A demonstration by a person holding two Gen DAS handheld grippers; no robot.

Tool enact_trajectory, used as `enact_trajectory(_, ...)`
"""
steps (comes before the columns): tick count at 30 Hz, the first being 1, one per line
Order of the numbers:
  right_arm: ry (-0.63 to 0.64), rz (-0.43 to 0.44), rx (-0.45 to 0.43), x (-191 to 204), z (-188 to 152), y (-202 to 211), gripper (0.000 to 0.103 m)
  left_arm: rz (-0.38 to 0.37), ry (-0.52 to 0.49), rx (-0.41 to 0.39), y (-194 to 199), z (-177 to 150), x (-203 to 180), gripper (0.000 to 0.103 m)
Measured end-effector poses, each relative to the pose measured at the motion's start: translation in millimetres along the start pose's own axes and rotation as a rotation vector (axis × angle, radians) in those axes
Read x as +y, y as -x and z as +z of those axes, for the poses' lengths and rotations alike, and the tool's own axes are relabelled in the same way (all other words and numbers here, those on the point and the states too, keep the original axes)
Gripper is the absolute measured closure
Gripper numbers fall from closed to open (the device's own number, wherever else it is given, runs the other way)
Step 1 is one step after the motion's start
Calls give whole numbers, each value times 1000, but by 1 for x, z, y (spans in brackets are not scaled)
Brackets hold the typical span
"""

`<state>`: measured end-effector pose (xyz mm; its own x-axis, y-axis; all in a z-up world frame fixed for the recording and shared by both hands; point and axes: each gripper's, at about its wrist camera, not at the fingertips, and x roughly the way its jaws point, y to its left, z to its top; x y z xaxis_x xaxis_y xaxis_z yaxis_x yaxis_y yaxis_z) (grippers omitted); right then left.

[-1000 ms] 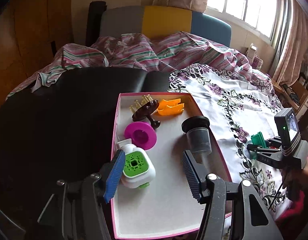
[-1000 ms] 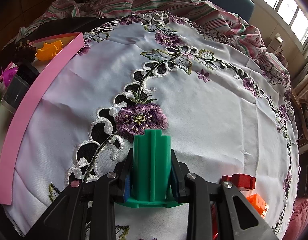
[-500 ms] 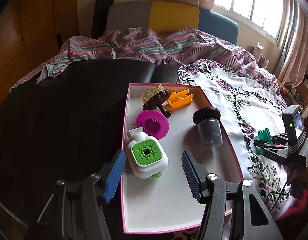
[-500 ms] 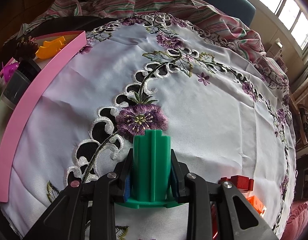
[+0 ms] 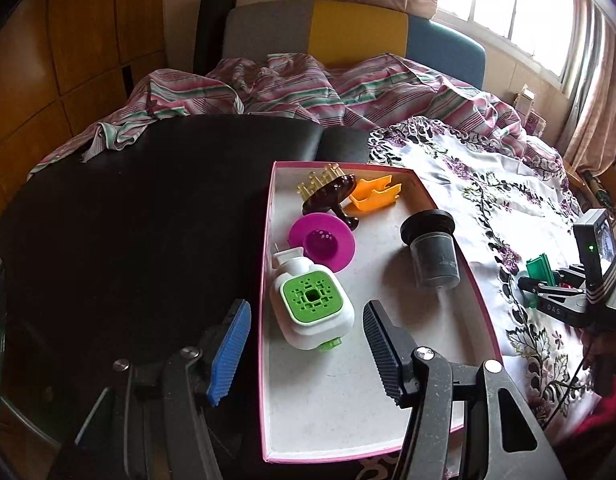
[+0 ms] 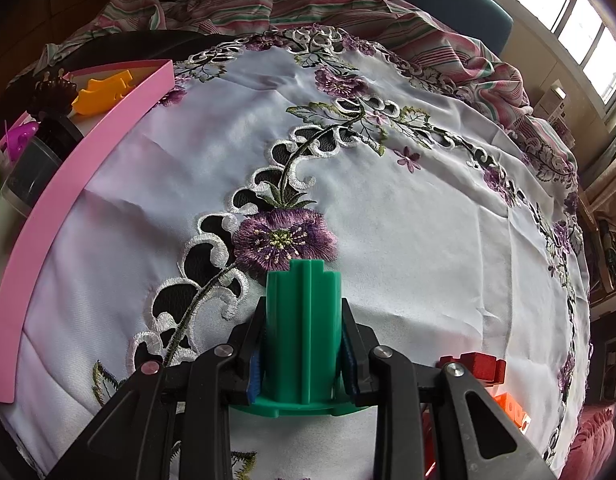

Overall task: Organize rigid objects
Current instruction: 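Carry the green spool piece toward the tray with the right gripper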

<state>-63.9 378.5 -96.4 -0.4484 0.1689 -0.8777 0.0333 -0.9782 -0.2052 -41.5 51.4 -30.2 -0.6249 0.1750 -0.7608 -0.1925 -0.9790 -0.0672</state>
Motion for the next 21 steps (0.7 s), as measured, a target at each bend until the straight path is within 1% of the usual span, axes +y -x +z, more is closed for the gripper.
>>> enact_trajectory(15, 3, -14, 1, 1, 1, 0, 74, 24, 24, -7, 5, -6, 15, 43)
enact_trajectory(21, -39, 2, 27, -3, 4, 2, 74, 29, 37, -11, 7, -8, 24, 43)
